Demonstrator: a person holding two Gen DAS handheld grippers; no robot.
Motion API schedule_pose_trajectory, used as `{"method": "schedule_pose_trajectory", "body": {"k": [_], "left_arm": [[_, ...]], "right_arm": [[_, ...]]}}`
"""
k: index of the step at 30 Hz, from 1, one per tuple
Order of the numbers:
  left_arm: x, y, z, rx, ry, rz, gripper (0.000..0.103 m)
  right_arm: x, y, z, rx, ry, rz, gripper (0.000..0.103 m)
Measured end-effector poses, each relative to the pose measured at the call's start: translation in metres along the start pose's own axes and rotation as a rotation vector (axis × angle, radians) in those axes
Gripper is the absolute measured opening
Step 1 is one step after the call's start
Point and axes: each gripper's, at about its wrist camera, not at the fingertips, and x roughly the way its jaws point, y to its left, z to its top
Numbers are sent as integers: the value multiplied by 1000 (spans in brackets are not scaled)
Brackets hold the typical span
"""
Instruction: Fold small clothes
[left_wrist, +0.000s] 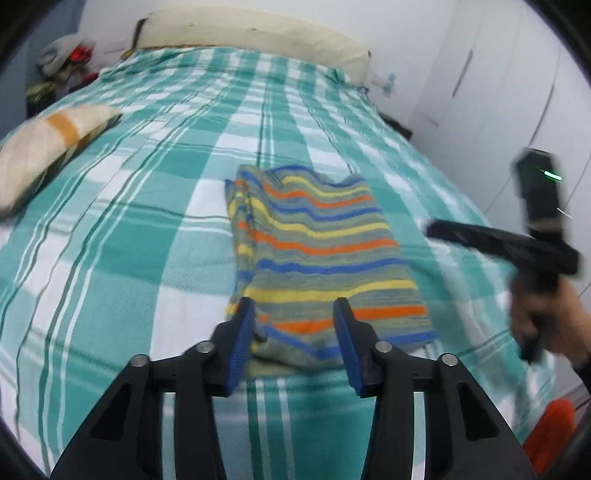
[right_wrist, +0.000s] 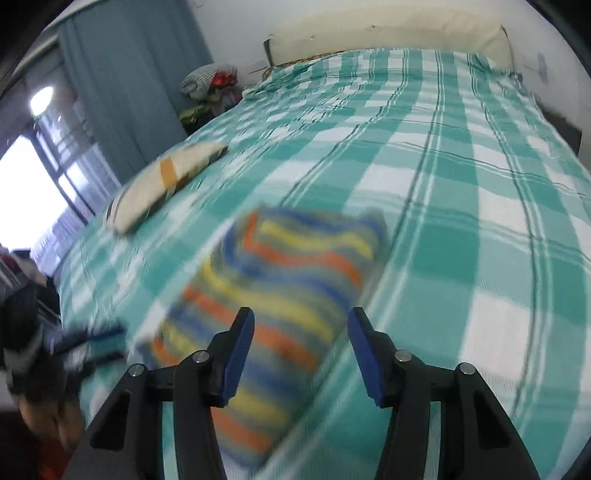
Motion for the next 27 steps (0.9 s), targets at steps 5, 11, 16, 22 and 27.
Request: {"method": "schedule_pose_trajectory", "body": {"k": [5,11,16,22,27], "left_arm": [[48,16,-10,0,139,162,16],[6,17,23,6,44,134,64],[42,-1,86,99,24,61,86],[148,40,100,54,208,298,66],[132,60,101,8,134,319,72]], "right_arm": [[-3,42,-51,-66,-12,111,38],[43,28,-81,79,82,146,28],[41,30,-90,67,51,120,28],[40,40,-89,30,37,60,28],[22,42,-69,-21,79,76,29]]}}
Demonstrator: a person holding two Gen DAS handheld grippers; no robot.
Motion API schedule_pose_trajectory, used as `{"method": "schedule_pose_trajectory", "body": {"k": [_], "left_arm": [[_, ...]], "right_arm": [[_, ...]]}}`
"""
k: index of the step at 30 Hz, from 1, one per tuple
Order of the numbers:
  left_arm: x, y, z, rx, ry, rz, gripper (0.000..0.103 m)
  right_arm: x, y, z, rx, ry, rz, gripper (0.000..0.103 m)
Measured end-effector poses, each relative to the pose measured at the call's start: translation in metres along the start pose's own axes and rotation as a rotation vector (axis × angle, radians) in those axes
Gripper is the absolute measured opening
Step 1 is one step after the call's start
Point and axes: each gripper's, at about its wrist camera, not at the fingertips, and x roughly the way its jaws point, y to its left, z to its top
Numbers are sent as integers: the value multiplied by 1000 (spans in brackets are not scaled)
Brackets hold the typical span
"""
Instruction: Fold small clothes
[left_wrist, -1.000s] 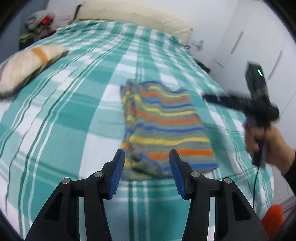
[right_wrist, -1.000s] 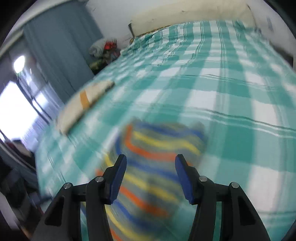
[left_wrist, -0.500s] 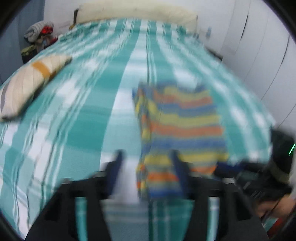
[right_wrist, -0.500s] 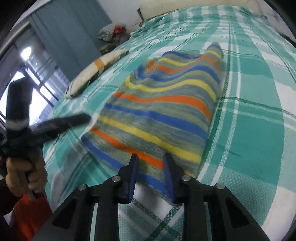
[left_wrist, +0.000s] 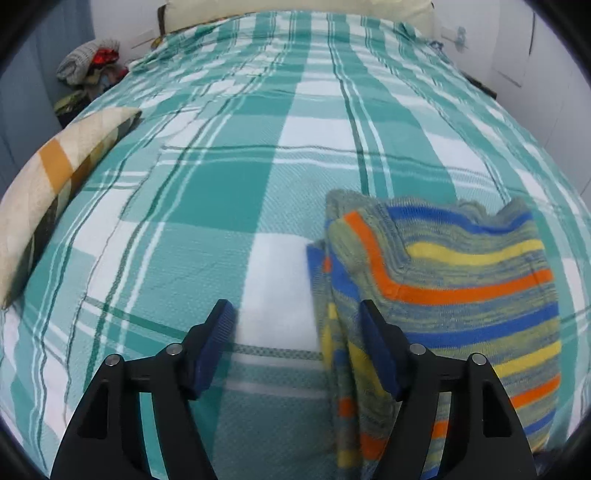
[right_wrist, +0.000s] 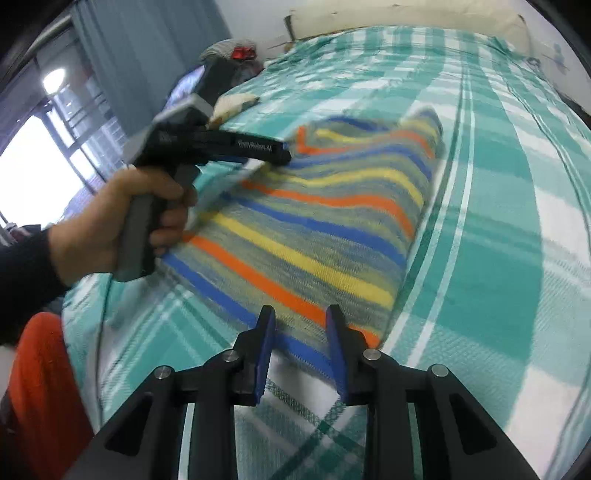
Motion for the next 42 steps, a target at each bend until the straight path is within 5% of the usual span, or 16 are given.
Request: {"method": "schedule_pose_trajectory", "body": {"k": [5,8,11,16,19,22,25,28,30,32,38,42], "left_arm": [[-6,10,0,5,4,-27,73],[-6,12,3,-10,23,-46,73],[-21,18,-1,-21,20,-58,74],[-77,23,-34,15,-31,-181,88],[-91,10,-70,96,-27,-209,91],[-73,2,-106,146,45,-138,90],[-73,11,-125,103,60,-130,90],[-103,18,-134,44,40,-146,90],[-119,17,-144,33,31,-142,94],[-132,13,-154,37,19,-116,96],[-143,4,-171,51,26,-104,97],[-149,8,-163,19,25,-172,97]], "right_arm": [[-17,-27,65,12,-75,13,29],[20,-59,100,107,-13,45,29],[76,-81,101,230,133,49,29],[33,-47,104,149,26,15,29],[-7,-16,84,75,-39,23,29],[-9,4,42,81,-22,47,31],[27,5,-9,99,117,-2,31],[7,18,-18,80,51,-55,33],[-17,24,-24,119,-8,-52,72],[-32,28,-33,134,-53,-83,86],[-55,40,-70,171,-48,-117,86],[-65,32,-82,211,-45,-97,86]]}}
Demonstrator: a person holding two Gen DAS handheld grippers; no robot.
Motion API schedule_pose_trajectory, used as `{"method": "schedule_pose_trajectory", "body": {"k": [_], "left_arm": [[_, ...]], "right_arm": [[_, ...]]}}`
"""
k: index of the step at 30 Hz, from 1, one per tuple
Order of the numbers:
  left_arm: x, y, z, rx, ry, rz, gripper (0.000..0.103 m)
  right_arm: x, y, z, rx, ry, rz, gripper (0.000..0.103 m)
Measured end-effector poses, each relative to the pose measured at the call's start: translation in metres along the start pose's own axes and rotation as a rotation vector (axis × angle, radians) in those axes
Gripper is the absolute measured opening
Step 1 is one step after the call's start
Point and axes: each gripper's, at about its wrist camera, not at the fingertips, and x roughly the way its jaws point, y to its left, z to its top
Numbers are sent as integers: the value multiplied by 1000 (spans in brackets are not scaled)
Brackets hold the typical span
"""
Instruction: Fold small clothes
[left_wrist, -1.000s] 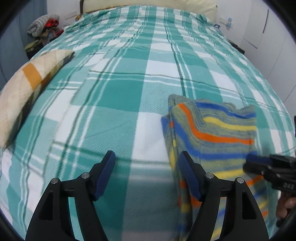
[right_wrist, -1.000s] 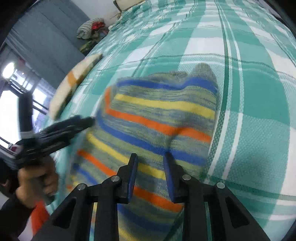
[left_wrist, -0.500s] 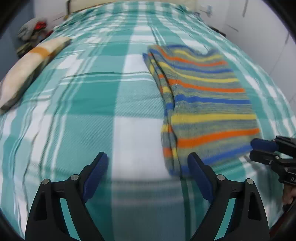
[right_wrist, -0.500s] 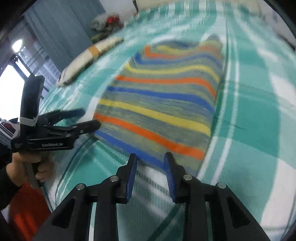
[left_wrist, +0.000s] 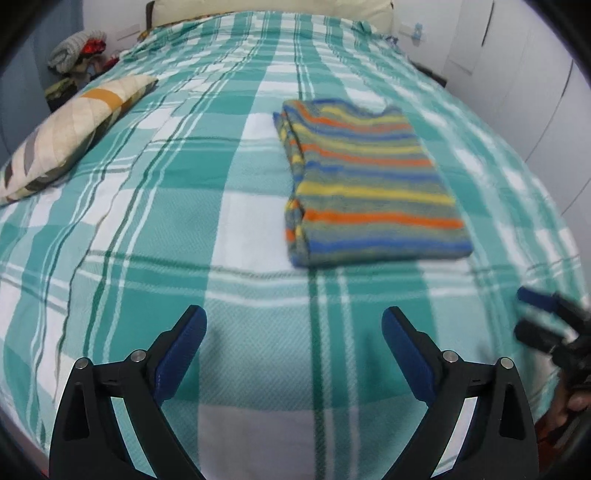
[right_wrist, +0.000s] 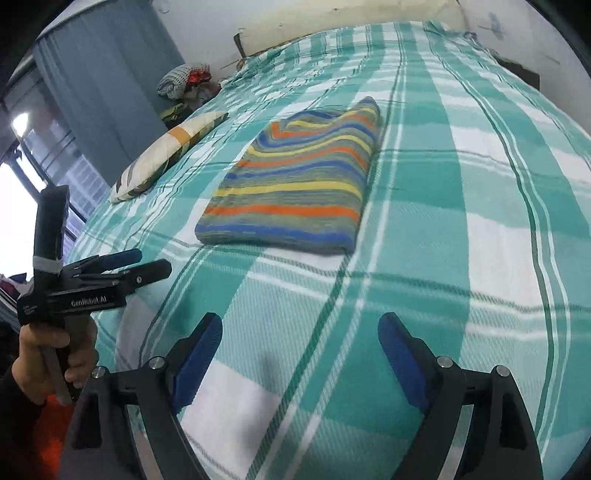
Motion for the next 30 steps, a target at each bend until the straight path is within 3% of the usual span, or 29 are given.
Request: {"method": "schedule_pose_trajectory", "body": {"k": [4,5,9,14,18,20,22,23,24,27,30], "left_arm": [[4,24,36,-133,-22,-176,97],[9,29,46,-152,-18,-191,97],[49,40,85,-155,38,-207,97],[94,33,113,-97,83,-208,96],[121,29,123,-77,103,-203,96],[128,25,127,-74,92,-201,94],[132,22,129,-83,86,-214,59],[137,18,131,-88,111,-248,15],[139,16,133,-98,126,-240,16],[123,-3,137,-50,74,-150,15],[101,-14,136,-15,29,-124,15]], "right_arm": [[-6,-13,12,28,-23,36,86],[-7,-18,21,32,-39,46,86],[1,-39,63,59,-65,70,86],[35,-65,116,118,-61,137,86],[89,-91,145,236,2,231,85],[122,-102,148,314,58,281,76],[136,-100,149,325,54,294,64],[140,-95,152,314,47,313,48],[144,-88,154,301,53,300,30],[136,-60,160,176,34,122,28],[113,-32,163,29,-16,26,27]]}}
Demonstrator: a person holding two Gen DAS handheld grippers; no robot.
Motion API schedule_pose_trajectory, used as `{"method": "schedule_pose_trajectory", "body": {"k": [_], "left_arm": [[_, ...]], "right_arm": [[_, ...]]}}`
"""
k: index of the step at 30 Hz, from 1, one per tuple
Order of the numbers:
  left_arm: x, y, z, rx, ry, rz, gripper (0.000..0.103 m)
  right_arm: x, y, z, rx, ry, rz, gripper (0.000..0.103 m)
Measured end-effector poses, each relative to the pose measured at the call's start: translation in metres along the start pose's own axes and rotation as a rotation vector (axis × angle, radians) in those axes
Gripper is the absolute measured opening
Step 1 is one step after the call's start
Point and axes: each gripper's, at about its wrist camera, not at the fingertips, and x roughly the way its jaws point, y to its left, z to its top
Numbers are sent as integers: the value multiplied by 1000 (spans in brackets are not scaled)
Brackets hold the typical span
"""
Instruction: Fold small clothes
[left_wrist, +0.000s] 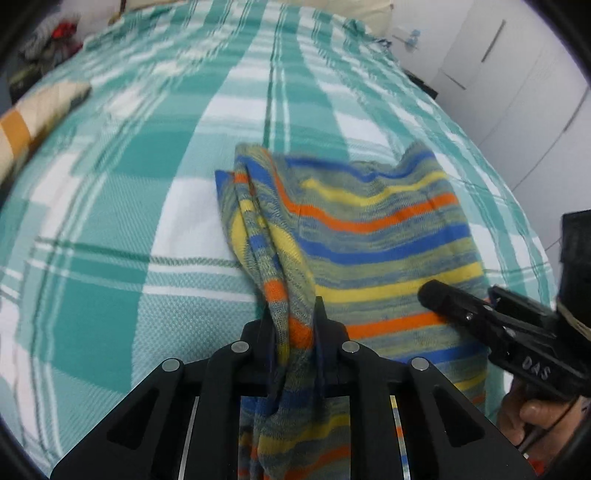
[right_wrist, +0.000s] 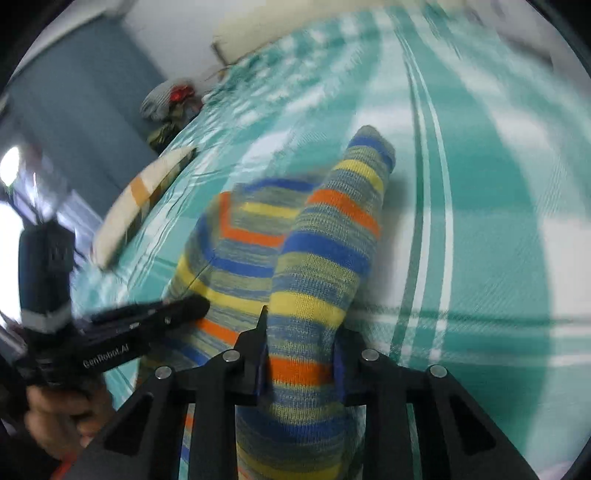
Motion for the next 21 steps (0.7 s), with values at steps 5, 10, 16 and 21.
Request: {"method": "schedule_pose_trajectory", "body": {"k": [5,10,16,21], "left_arm": [[-34,-15,6,9,-56,-32,15],[-56,-39,15,50,-106,-58,15],[-8,-57,-14,114,-10,154,75],[-49,-57,-70,200,-101,351,99]], "right_arm": [[-41,27,6,-111,-81,-38,27],[-76,20,15,-82,-115,-31,27],[-79,-26,2,41,-38,-112,69],[-116,-57,-50,61,-25,-317,90]]}}
